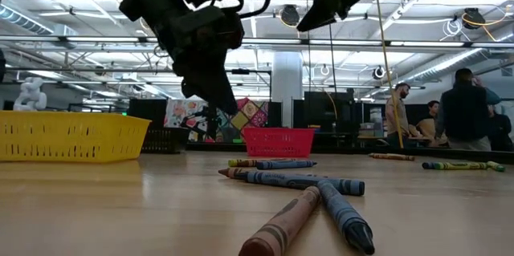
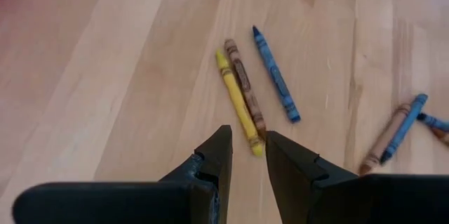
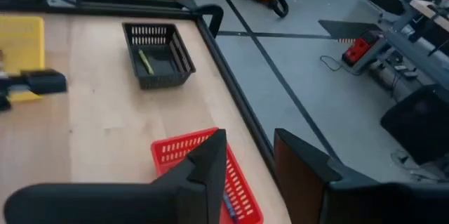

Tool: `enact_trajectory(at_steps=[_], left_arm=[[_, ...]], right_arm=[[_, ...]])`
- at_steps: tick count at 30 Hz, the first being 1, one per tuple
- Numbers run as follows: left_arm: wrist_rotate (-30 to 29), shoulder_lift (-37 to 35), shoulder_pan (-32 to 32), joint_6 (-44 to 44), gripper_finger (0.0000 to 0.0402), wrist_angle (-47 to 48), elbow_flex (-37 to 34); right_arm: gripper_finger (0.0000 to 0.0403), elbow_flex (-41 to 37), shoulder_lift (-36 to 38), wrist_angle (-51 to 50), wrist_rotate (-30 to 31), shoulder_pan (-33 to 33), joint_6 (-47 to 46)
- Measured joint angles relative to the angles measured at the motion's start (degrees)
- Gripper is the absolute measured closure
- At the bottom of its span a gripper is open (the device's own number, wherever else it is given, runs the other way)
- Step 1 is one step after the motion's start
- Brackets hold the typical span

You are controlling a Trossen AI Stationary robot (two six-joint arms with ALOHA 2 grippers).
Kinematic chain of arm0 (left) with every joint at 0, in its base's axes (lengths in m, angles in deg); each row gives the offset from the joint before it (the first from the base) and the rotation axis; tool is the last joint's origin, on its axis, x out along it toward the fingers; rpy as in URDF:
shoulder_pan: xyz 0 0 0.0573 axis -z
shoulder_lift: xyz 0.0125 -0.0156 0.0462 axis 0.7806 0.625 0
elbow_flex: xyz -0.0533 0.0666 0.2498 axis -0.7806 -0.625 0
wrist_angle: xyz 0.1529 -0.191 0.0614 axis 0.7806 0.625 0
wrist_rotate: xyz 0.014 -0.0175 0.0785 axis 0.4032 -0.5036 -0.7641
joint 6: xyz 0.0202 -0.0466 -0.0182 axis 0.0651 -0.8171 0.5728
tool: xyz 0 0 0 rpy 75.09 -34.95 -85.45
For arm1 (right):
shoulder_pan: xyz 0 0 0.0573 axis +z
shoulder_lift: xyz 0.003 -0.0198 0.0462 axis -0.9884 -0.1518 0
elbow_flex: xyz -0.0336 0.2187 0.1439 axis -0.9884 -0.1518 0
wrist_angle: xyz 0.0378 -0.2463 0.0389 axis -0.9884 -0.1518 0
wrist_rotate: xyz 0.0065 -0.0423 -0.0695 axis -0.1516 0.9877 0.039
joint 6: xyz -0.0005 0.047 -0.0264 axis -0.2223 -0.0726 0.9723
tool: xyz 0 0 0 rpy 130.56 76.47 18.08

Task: Sort crayons
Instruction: Put the green crayon into the black basket

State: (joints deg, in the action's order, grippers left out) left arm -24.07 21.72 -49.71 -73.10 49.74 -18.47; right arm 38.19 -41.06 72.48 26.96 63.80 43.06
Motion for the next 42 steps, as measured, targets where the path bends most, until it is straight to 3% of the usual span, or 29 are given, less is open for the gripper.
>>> enact_trajectory(at_steps=[15, 31, 42], left_arm=[[-3.0, 2.6, 1.3, 0.3, 0.0311, -4.9, 0.1], [-1.6, 8.9, 1.3, 0.5, 0.0311, -7.8, 0.0], [-1.4, 9.2, 1.3, 0.4, 0.0311, -7.9, -0.1]], right_arm=[[0.0296, 0.0, 1.3, -7.2, -0.1, 0.0, -5.5], [0.0296, 0.0, 1.3, -6.9, -0.2, 0.3, -5.3], [0.0296, 0.0, 1.3, -6.9, -0.2, 0.3, -5.3]])
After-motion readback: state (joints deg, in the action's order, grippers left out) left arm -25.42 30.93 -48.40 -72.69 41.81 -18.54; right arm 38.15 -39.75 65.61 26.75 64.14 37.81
